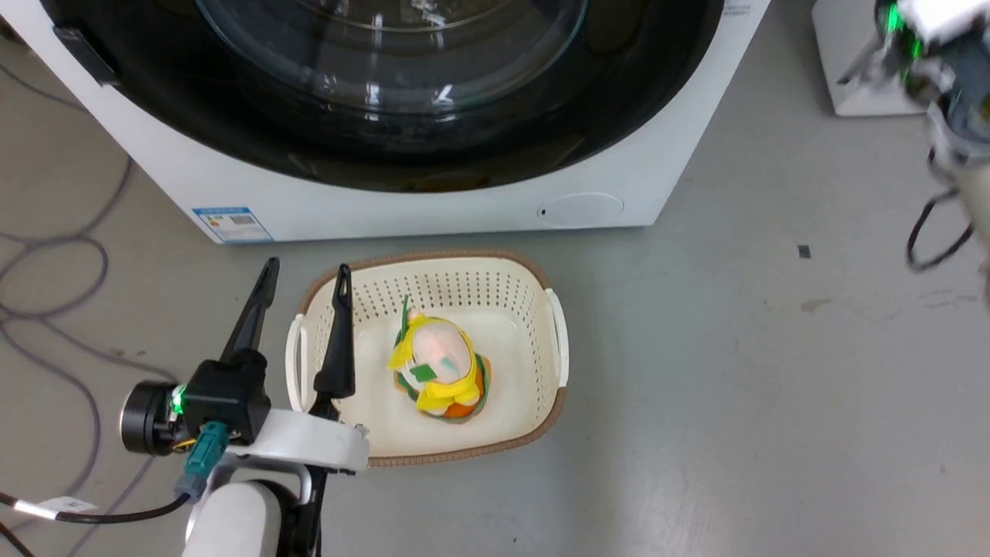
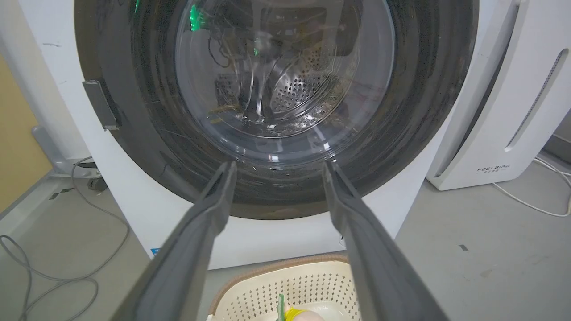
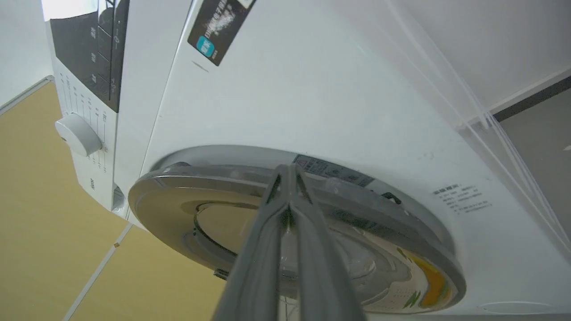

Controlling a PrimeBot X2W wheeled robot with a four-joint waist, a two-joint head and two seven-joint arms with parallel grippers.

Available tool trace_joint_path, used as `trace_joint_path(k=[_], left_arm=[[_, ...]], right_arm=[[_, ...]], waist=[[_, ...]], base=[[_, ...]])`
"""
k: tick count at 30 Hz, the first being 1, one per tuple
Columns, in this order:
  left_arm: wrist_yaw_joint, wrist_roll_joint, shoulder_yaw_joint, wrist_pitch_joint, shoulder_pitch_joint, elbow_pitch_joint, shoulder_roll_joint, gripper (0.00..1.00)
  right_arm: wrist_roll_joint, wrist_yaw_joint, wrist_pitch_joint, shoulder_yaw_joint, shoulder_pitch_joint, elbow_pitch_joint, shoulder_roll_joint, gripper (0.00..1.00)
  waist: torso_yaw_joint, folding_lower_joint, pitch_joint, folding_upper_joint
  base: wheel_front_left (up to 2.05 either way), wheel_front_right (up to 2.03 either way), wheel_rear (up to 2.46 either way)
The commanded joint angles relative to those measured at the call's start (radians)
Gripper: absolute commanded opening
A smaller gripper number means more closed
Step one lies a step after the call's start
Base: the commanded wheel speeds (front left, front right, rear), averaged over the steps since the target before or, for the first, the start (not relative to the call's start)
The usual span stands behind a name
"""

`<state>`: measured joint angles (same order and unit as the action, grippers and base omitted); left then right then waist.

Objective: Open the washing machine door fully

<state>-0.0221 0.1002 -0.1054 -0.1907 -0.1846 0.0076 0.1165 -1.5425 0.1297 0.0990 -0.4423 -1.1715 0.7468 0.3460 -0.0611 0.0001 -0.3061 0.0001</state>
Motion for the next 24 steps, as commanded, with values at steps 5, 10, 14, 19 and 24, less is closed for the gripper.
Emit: trace_joint_path(k=[5, 10, 14, 19, 24], left_arm=[[-0.001, 0.016, -0.004, -0.019, -0.029, -0.003, 0.008, 1.00], [0.004, 0.012, -0.018, -0.030, -0.049, 0.005, 0.011, 1.00], [0.010, 0.014, -0.020, -0.038, -0.066, 0.012, 0.020, 1.00], [0.009, 0.015, -0.018, -0.049, -0.083, 0.012, 0.025, 1.00], [0.005, 0.018, -0.017, -0.059, -0.094, 0.008, 0.023, 1.00]], right_arm=[[-0.042, 0.001, 0.085, -0.145, -0.199, 0.129, 0.015, 0.00], [-0.064, 0.001, 0.164, -0.260, -0.324, 0.231, -0.001, 0.00], [-0.083, 0.001, 0.220, -0.344, -0.401, 0.299, -0.023, 0.00], [-0.130, 0.001, 0.266, -0.417, -0.478, 0.363, -0.042, 0.00], [-0.189, 0.001, 0.307, -0.475, -0.548, 0.417, -0.053, 0.00]], waist=[[0.006, -0.0001, -0.036, -0.0001], [0.018, -0.0001, -0.057, -0.0001], [0.024, -0.0001, -0.081, -0.0001], [0.026, -0.0001, -0.108, -0.0001], [0.021, -0.0001, -0.133, -0.0001]], base=[[0.00, 0.00, 0.00], [0.00, 0.00, 0.00], [0.00, 0.00, 0.00], [0.00, 0.00, 0.00], [0.00, 0.00, 0.00]])
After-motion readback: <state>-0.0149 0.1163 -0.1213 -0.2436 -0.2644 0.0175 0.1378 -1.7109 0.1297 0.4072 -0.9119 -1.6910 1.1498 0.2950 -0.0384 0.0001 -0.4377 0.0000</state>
